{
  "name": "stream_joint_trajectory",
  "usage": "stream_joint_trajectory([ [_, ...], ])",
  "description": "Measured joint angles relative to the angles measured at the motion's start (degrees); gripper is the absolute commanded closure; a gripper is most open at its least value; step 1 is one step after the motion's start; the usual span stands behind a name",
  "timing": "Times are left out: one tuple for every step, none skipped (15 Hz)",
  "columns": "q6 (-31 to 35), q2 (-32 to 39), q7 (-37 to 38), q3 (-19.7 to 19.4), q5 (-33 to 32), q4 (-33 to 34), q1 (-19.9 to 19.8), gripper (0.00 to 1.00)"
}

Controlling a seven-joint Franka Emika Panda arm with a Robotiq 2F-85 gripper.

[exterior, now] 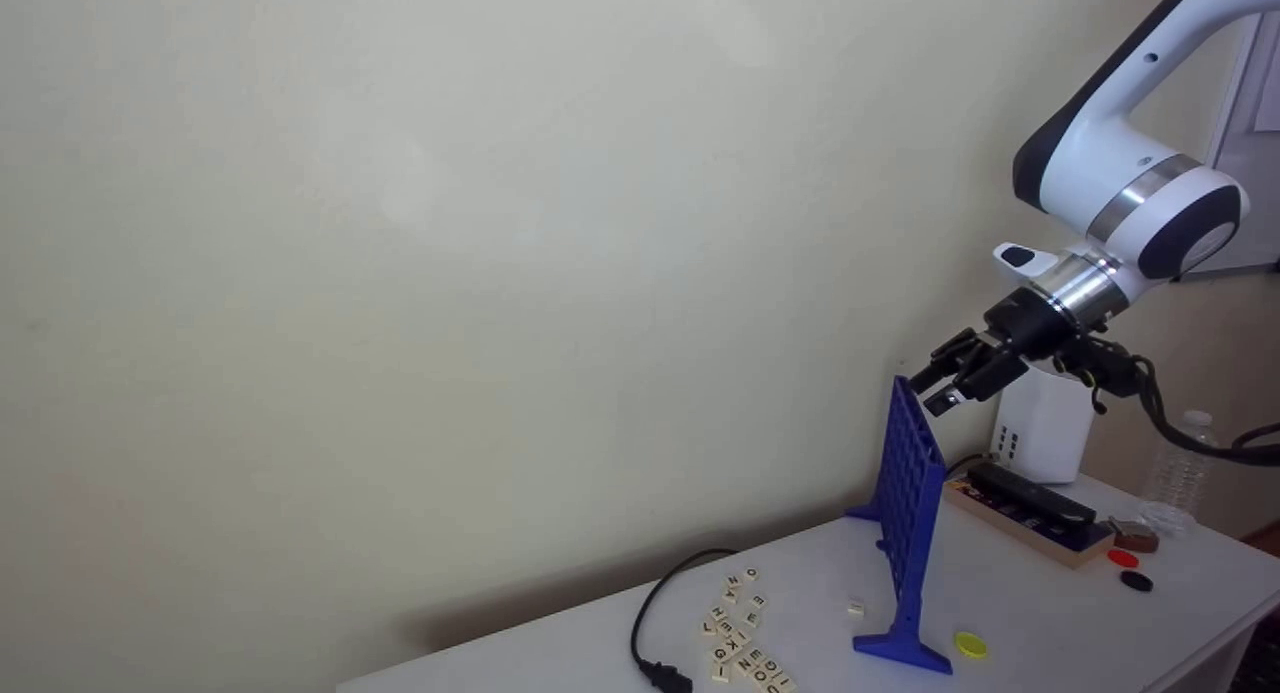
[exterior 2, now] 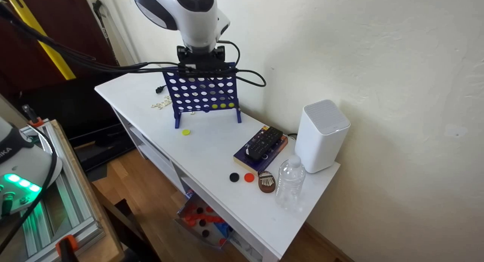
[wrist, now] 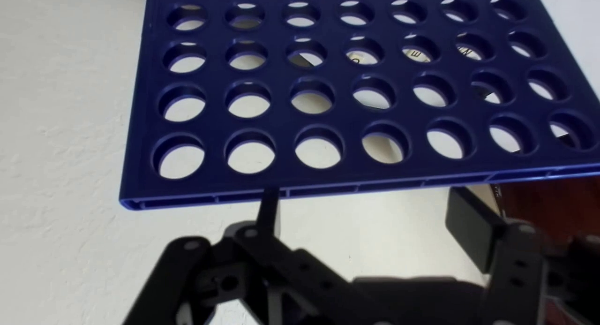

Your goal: Put the yellow circular object inside the blue frame

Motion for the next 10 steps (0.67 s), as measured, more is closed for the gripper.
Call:
stream_joint_trajectory([
  [-0.1, 0.0, 0.0, 0.0, 0.0, 0.0, 0.0, 0.0],
  [-0.4, 0.0, 0.0, 0.0, 0.0, 0.0, 0.0, 0.0],
  [-0.8, 0.0, 0.1, 0.0, 0.0, 0.0, 0.0, 0.0],
  [-1.3, 0.0, 0.2, 0.0, 0.0, 0.0, 0.0, 0.0],
  [-1.9, 0.0, 0.2, -0.1, 0.0, 0.0, 0.0, 0.0],
  [-2.4, -0.1, 0.2, -0.1, 0.0, 0.0, 0.0, 0.0],
  [-2.9, -0.3, 0.3, -0.2, 0.0, -0.1, 0.0, 0.0],
  [-3.4, -0.5, 0.4, -0.3, 0.0, -0.2, 0.0, 0.0],
  [-4.0, -0.8, 0.7, -0.5, 0.0, -0.3, 0.0, 0.0],
  [-4.5, -1.3, 0.9, -0.8, 0.0, -0.3, 0.0, 0.0],
])
